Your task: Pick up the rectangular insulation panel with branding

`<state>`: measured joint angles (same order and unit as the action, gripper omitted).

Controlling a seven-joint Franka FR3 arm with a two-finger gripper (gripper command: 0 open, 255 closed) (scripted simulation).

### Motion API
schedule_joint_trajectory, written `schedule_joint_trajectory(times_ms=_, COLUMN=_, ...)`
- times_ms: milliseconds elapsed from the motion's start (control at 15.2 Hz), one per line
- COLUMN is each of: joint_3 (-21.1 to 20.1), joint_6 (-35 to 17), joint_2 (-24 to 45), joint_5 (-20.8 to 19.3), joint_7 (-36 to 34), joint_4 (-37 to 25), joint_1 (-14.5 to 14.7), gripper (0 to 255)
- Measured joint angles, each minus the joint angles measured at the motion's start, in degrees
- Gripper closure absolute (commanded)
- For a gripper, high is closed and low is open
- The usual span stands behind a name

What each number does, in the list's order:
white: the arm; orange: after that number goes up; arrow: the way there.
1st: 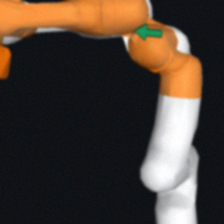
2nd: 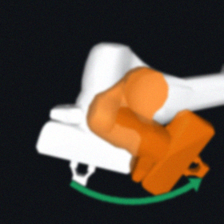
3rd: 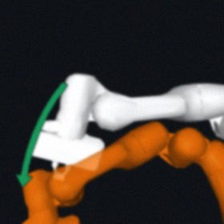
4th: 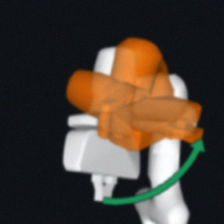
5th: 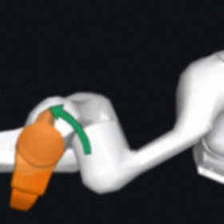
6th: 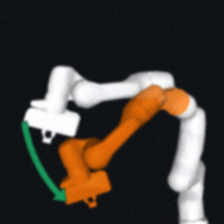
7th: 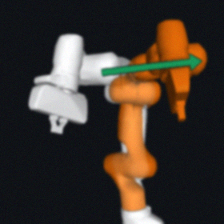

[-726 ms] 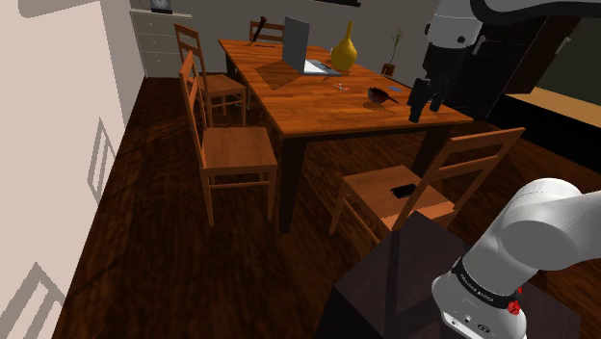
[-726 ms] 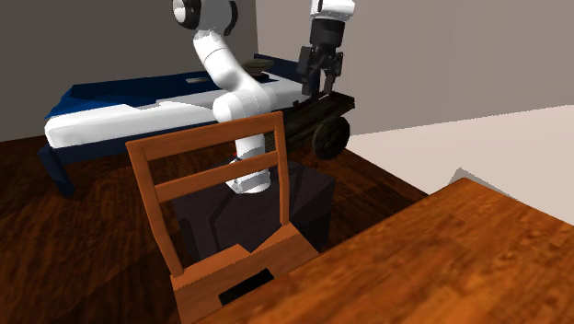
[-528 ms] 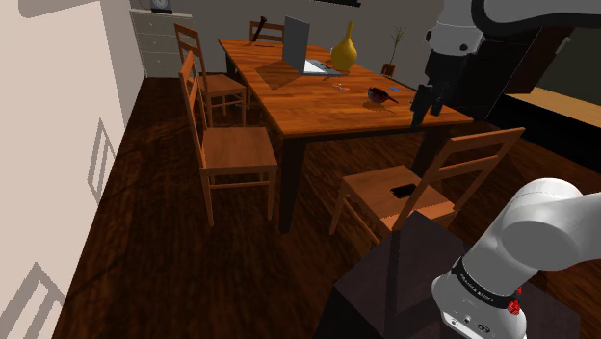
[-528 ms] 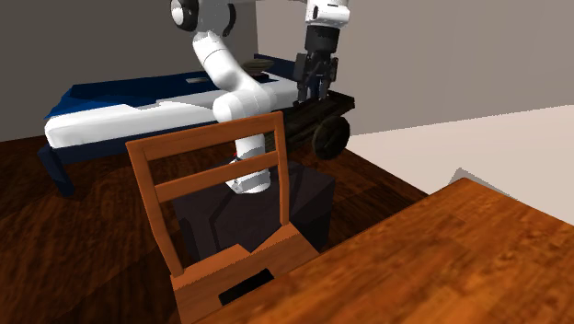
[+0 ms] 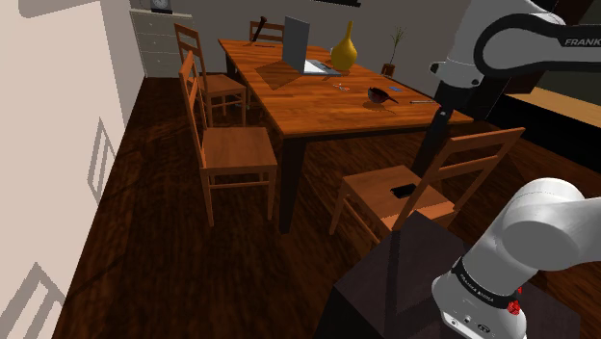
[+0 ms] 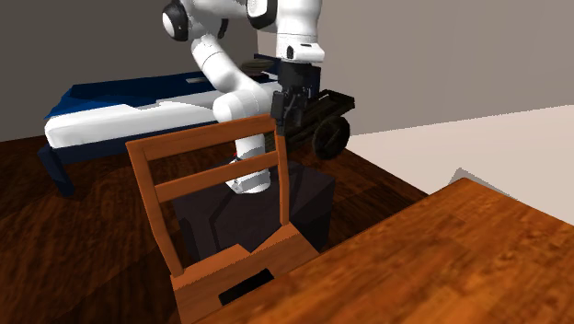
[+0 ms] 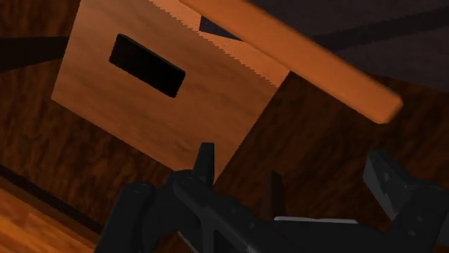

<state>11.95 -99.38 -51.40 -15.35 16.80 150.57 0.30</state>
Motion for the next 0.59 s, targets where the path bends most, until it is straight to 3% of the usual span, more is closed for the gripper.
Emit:
schedule_joint_trajectory(times_ms=198, joint_3=5.2, joint_6=-5.4, joint_2=-0.5, joint_5=-2.9, joint_7=7.0, joint_4=4.1, joint_1=-0.3, gripper=0)
schedule_joint_trajectory(times_ms=330, joint_3=8.2, joint_6=-10.2, joint_2=0.3, joint_5=-2.6, joint_7=11.9, joint_4=5.8, joint_1=-0.9, gripper=0)
schedule_joint_trajectory(times_ms=594, joint_3=13.4, joint_6=-17.3, joint_2=6.3, joint_5=4.5, joint_7=24.2, joint_4=7.1, joint_1=-4.9, gripper=0)
